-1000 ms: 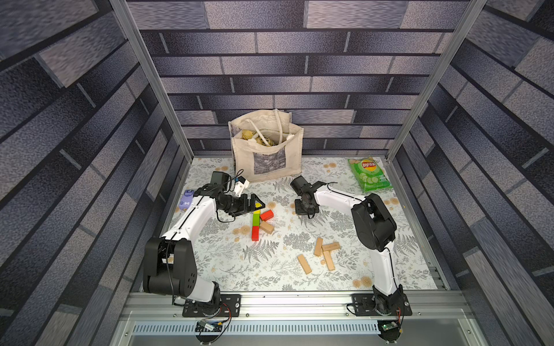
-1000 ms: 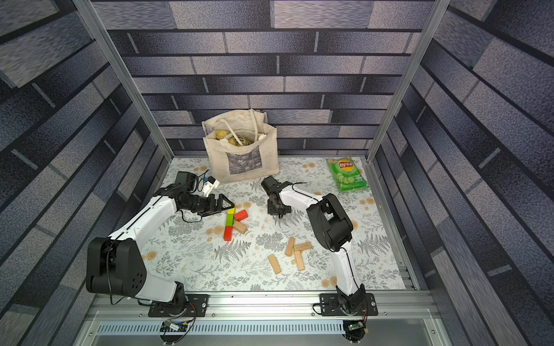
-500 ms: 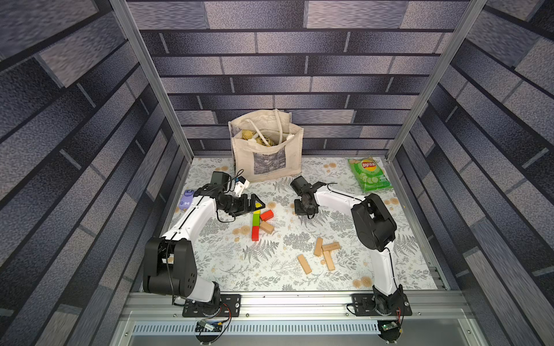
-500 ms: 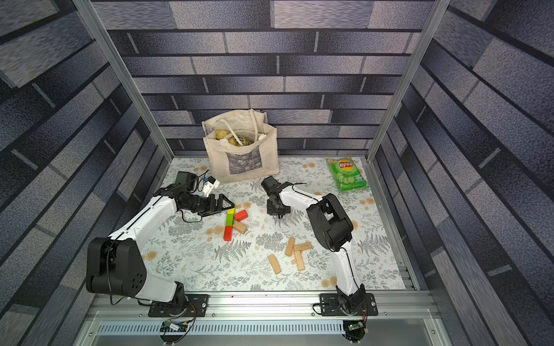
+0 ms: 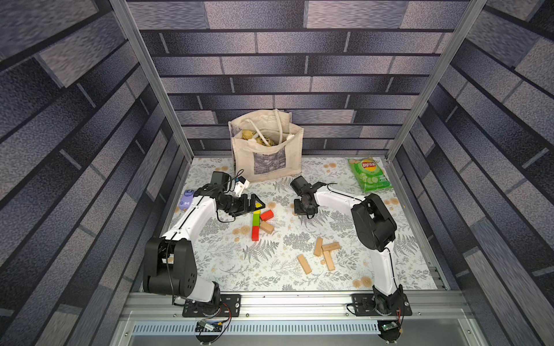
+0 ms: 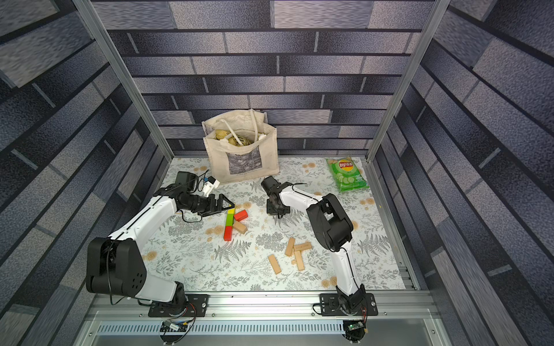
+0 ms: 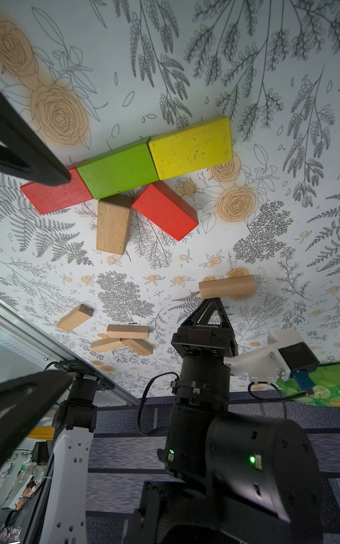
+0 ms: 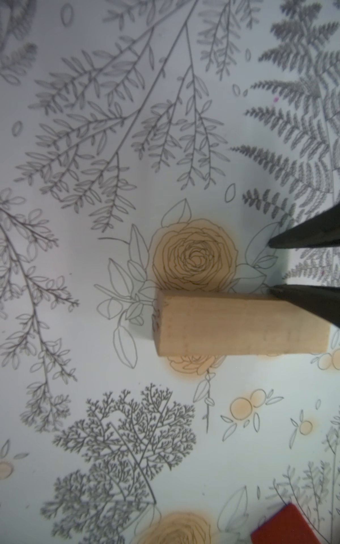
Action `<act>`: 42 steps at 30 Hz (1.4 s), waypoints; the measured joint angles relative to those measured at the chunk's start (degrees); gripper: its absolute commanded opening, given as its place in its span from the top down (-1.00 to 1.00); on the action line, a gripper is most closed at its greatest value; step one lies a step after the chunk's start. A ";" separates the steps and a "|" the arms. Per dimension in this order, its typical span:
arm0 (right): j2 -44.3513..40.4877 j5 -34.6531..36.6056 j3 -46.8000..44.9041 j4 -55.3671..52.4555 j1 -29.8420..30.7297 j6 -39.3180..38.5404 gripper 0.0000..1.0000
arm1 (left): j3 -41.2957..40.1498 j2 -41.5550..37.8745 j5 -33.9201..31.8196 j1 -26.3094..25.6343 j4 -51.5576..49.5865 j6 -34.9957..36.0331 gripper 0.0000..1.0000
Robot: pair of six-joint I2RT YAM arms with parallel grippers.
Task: Assemble the letter k with building blocks
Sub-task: Place the building block at the center of the board.
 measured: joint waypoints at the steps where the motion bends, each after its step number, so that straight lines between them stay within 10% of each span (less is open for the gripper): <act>1: 0.00 0.24 0.00 0.00 0.00 -0.02 0.45 | 0.00 0.00 0.00 0.00 0.00 0.00 -0.99; 25: -2.58 -1.60 0.26 0.26 3.58 1.77 0.10 | 0.00 0.26 0.00 -0.37 -0.44 0.20 -1.00; 42: -1.14 0.94 1.31 -1.46 4.04 2.43 0.19 | 0.00 0.26 -0.02 -0.68 -0.44 0.20 -1.00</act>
